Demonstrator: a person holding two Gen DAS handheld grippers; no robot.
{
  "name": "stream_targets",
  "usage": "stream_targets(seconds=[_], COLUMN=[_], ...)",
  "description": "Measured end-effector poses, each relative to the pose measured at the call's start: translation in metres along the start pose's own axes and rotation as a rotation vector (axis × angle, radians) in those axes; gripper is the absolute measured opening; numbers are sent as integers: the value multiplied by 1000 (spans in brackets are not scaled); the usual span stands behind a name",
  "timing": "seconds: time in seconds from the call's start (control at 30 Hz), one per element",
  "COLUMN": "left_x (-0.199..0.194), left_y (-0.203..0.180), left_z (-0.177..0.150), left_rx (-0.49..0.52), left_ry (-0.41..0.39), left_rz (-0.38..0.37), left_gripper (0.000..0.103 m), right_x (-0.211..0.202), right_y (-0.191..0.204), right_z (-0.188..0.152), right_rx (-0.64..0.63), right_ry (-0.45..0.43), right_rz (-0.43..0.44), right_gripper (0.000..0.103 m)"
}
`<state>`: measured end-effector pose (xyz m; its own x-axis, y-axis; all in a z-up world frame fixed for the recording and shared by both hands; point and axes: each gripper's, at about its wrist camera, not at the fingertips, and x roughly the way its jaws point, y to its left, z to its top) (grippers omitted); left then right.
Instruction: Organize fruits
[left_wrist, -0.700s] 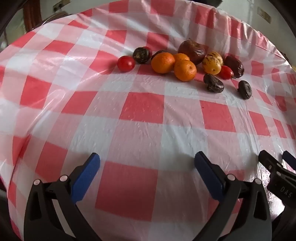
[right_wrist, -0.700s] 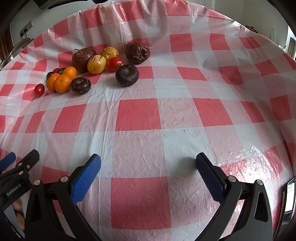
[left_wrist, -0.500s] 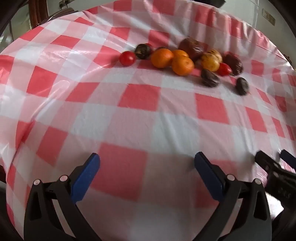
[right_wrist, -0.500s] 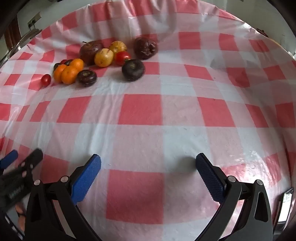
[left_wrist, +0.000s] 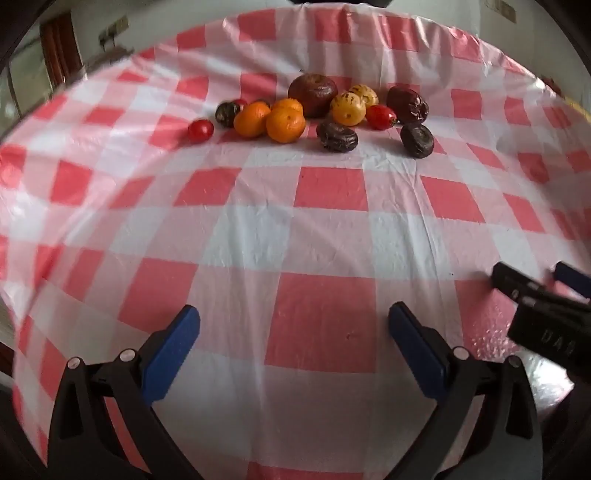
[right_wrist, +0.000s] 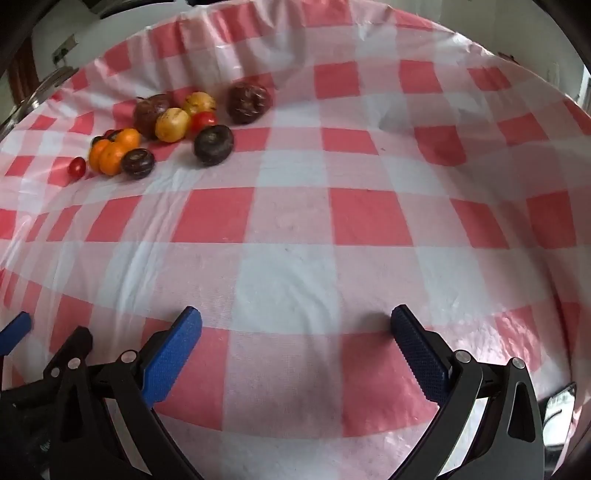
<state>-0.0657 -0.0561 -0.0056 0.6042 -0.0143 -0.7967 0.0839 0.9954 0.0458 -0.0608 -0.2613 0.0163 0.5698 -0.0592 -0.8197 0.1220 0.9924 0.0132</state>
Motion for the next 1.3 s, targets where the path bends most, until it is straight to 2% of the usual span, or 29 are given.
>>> stream_targets(seconds=[0.03,0.17,0.3,1.3], left_x=[1,0,-1,-1], left_y=[8,15,-1,-1], left_z=[2,3,9,11], left_rx=[-26,-37,-57,-98], left_ry=[12,18,30,39], left_rz=[-29,-22,6,32], left_gripper=[102,102,102,102], right_x=[0,0,0,0], right_y=[1,-1,-2,-2], right_z=[-1,1,2,1], right_rx=[-3,-3,-5,-7], right_ry=[-3,-1,1,0], right_rz=[2,6,9,11], right_gripper=[99,99,99,99])
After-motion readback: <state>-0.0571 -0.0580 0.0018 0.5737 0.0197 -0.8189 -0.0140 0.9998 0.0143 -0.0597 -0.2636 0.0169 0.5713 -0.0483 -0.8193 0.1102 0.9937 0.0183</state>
